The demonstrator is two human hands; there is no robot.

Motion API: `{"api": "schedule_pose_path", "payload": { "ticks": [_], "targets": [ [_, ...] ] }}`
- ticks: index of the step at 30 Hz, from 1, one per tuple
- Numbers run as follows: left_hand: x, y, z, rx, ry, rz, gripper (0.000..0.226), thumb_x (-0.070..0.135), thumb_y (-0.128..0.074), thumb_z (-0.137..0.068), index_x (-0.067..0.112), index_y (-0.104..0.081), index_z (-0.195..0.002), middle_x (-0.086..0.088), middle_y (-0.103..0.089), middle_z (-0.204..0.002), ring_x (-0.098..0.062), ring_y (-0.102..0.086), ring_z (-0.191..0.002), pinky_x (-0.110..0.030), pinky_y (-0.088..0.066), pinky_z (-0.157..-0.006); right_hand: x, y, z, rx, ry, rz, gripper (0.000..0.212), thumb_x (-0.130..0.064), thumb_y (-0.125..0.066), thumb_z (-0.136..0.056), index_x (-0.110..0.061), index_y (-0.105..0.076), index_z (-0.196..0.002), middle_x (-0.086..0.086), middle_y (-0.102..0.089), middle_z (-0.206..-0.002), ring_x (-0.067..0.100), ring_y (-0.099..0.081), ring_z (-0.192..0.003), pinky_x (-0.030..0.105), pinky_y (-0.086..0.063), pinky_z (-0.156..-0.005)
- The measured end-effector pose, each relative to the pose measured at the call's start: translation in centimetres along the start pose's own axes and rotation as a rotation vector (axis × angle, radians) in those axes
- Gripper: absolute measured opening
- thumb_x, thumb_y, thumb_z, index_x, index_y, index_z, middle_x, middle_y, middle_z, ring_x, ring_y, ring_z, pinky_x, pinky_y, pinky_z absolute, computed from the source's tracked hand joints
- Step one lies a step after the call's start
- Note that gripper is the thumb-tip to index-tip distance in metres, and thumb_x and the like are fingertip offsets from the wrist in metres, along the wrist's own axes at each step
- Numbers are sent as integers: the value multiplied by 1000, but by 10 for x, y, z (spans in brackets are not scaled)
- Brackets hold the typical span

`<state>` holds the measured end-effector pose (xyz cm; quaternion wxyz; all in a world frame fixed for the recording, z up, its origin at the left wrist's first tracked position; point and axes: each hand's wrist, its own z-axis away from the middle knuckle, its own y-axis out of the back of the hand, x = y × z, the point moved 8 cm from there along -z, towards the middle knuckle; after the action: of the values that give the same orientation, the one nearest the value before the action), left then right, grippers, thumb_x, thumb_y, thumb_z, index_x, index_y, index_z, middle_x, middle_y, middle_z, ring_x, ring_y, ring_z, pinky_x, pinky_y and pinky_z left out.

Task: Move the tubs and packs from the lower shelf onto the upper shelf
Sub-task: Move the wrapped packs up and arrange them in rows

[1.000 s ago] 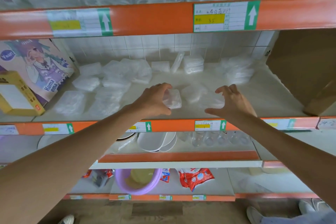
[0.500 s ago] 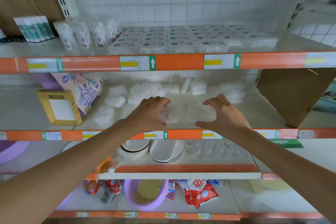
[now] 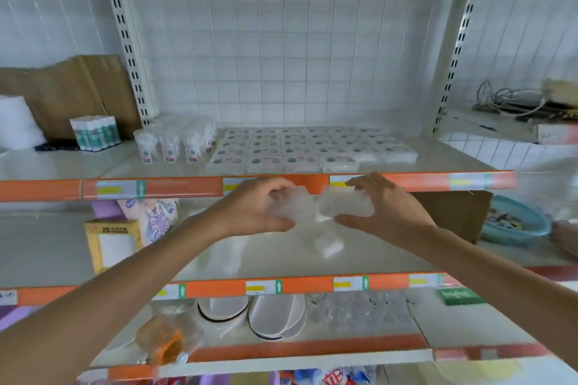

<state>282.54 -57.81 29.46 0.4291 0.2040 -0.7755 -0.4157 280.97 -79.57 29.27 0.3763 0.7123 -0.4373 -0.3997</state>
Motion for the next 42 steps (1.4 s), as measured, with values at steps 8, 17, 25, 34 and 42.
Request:
{"api": "schedule_pose_path", "payload": {
  "ticks": [8, 17, 25, 34, 42],
  "targets": [
    [15, 34, -55, 40, -14, -64, 67, 37, -82, -77, 31, -53, -137, 13, -56, -135, -3, -51, -123, -20, -38, -101, 44, 35, -69, 128, -74, -78, 64, -64, -70, -74, -26, -57, -124, -6, -54, -124, 18, -58, -110, 36, -48, -89],
    [32, 22, -153, 18, -20, -91, 65, 42, -77, -82, 29, -51, -139, 11, -56, -135, -1, -50, -122, -23, -38, -106, 117, 30, -146, 134, -80, -111, 63, -58, -71, -78, -20, -58, -126, 3, -52, -129, 26, -56, -117, 41, -47, -96],
    [23, -19, -222, 51, 96, 37, 68, 36, -80, -79, 33, -48, -138, 10, -50, -130, -6, -47, -123, -23, -34, -95, 174, 1, -197, -9, -114, -134, 70, -55, -75, -76, -17, -52, -130, 6, -51, -131, 26, -55, -115, 42, -46, -97],
    [4, -32, -247, 65, 171, 95, 76, 40, -85, -72, 33, -49, -138, 14, -53, -124, -5, -48, -118, -25, -36, -95, 187, -6, -209, 1, -66, 8, 68, -67, -48, -88, -19, -46, -137, 3, -45, -140, 23, -54, -120, 39, -33, -103],
    [12, -27, -251, 69, 68, 67, 79, 38, -87, -70, 34, -47, -138, 12, -56, -133, -4, -49, -126, -30, -37, -106, 156, 19, -196, 25, -150, -569, 30, -52, -56, -92, -23, -66, -96, -4, -68, -86, 14, -65, -71, 26, -51, -60]
  ]
}}
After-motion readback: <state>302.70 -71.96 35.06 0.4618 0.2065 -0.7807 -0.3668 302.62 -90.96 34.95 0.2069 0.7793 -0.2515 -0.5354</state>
